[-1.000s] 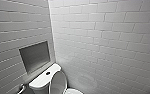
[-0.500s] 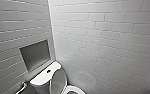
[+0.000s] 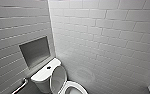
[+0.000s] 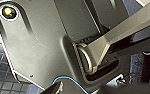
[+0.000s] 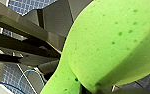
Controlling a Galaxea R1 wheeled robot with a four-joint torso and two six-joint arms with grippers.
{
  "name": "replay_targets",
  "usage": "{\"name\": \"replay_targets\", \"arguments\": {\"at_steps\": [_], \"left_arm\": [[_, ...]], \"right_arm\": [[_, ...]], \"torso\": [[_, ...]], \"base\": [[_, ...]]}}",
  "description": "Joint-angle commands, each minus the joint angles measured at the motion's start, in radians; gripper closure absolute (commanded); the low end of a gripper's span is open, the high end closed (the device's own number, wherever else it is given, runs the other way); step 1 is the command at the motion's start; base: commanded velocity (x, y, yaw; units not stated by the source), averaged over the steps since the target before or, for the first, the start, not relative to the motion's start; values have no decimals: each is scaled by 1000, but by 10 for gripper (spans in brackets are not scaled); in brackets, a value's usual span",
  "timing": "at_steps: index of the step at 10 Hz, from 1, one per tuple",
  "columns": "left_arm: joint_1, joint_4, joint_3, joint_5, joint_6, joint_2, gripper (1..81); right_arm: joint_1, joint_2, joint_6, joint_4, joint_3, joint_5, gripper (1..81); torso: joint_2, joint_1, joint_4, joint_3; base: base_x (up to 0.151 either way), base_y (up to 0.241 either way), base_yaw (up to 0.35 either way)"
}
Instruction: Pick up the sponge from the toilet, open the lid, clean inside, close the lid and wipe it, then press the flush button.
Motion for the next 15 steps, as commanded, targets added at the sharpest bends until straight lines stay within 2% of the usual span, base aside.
{"name": "replay_targets", "arguments": {"at_steps": [1, 2, 3, 4, 5, 6, 7, 8, 9, 11, 14, 15], "left_arm": [[-25, 7, 2, 38, 9, 10, 10], [-25, 7, 2, 38, 9, 12, 10], [-25, 7, 2, 40, 10, 10, 10], [-25, 7, 2, 40, 10, 10, 10], [-25, 7, 2, 40, 10, 10, 10], [-25, 7, 2, 40, 10, 10, 10], [-23, 7, 2, 40, 10, 10, 10], [-25, 7, 2, 41, 12, 13, 10], [-23, 7, 2, 46, 12, 15, 10], [-25, 7, 2, 70, 12, 23, 10], [-25, 7, 2, 71, 13, 24, 10], [-25, 7, 2, 71, 13, 24, 10]], "right_arm": [[25, 0, 0, 3, 3, -58, 811], [25, 2, 0, 2, 3, -58, 811], [25, 2, -1, 2, 3, -58, 811], [25, 3, 0, 2, 3, -58, 811], [27, 3, 2, 3, 3, -58, 811], [27, 3, 3, 5, 1, -58, 811], [27, 3, 5, 5, 1, -58, 811], [27, 3, 5, 5, 1, -58, 811], [27, 5, 5, 5, 1, -58, 811], [30, 6, 5, 5, 1, -58, 811], [31, 9, -1, 5, 1, -58, 811], [31, 9, -1, 3, 1, -58, 811]], "torso": [[-1, 1, 0, 0], [5, -4, 97, 0], [9, -8, 101, 0], [13, -12, 117, 0], [16, -13, 143, 0], [17, -13, 178, 0], [17, -13, 117, 0], [117, -78, 149, 0], [124, -83, 172, 0], [177, -117, 181, 0], [291, -190, 181, 0], [229, -150, 182, 68]], "base": [[0, 0, 0], [0, 0, 0], [0, 0, 0], [0, 0, 0], [0, 0, 0], [0, 0, 0], [0, 0, 0], [0, 0, 0], [0, 0, 0], [0, 0, 0], [0, 0, 0], [0, 0, 0]]}}
